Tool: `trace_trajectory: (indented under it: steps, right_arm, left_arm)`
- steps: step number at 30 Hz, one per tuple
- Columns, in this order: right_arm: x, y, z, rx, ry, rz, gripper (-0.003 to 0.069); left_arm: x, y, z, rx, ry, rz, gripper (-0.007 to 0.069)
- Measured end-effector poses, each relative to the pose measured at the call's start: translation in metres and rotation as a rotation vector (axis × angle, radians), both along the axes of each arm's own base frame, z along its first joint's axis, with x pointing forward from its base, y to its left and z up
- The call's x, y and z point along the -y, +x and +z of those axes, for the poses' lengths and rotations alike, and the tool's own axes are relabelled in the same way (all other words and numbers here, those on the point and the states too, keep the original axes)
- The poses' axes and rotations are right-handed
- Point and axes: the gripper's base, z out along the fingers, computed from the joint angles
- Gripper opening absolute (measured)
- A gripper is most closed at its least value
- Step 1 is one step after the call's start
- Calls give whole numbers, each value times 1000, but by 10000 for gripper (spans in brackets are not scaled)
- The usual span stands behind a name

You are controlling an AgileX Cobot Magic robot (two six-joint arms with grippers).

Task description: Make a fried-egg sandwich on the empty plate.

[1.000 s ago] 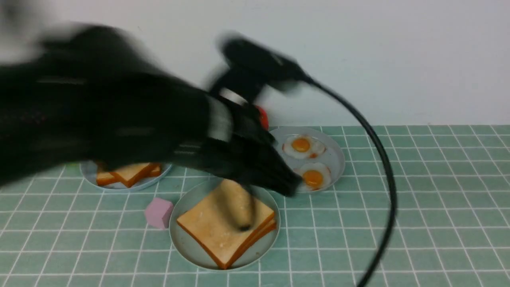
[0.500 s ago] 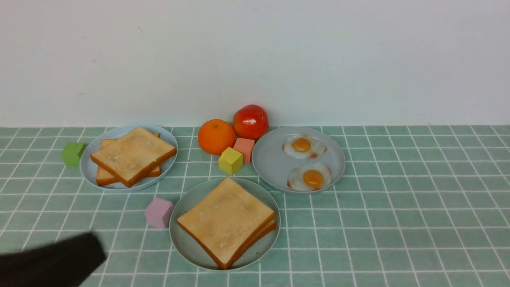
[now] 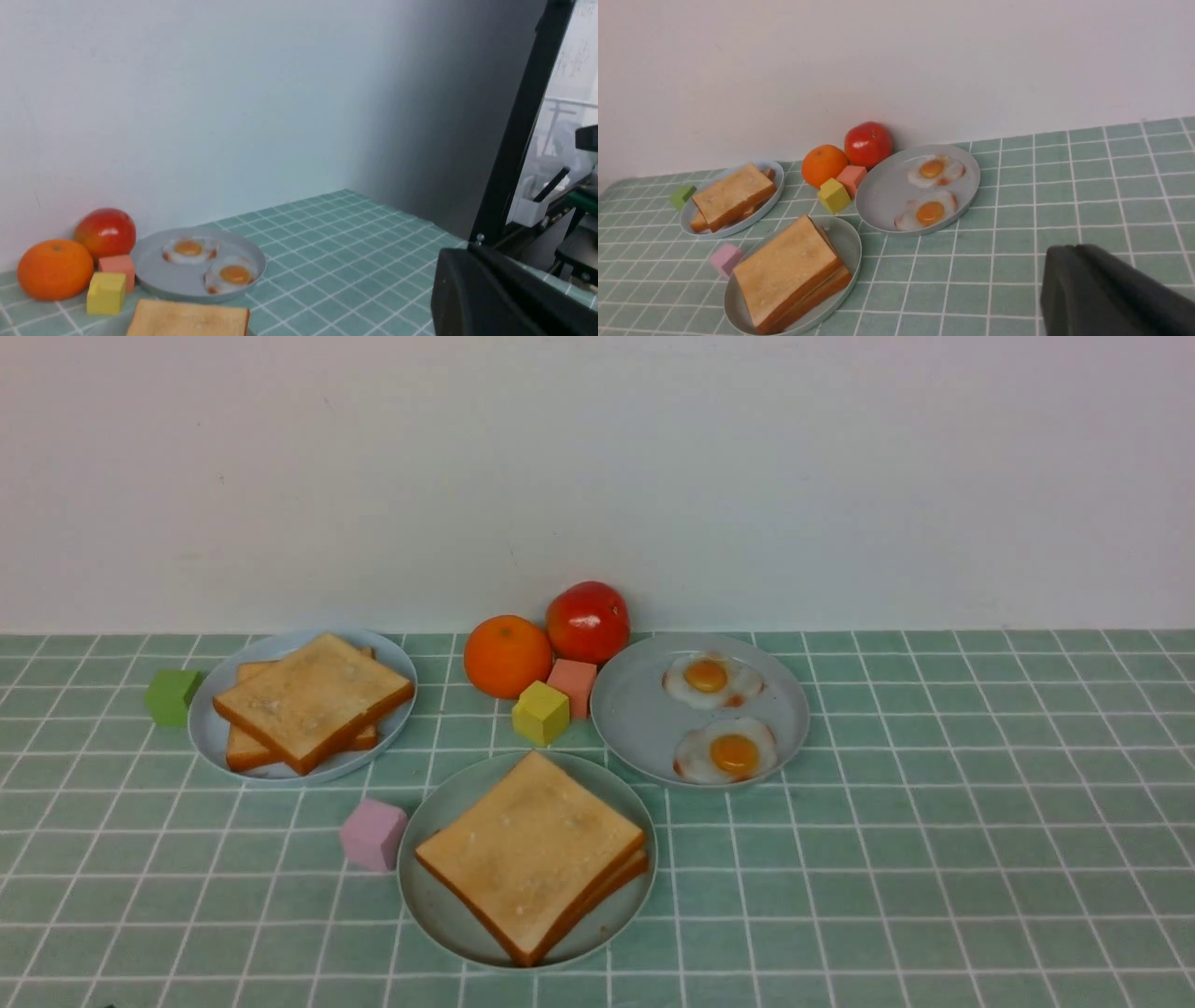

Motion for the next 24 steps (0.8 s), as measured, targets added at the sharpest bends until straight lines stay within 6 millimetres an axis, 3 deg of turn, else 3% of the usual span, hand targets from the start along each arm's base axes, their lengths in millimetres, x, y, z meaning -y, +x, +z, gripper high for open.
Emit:
trace_trajectory:
  steps: [9, 16, 20, 24]
  right_arm:
    - [-3, 8, -26, -65, -30, 0, 11]
    - [2, 9, -33, -20, -68, -89, -1]
    - [7, 13, -62, 2, -61, -249, -14]
    - [10, 17, -112, 20, -109, -324, -14]
  left_arm:
    - [1, 1, -6, -34, 35, 1, -13]
    - [1, 1, -6, -36, 37, 1, -13]
    - [1, 1, -6, -36, 37, 1, -13]
    - [1, 1, -6, -36, 37, 1, -13]
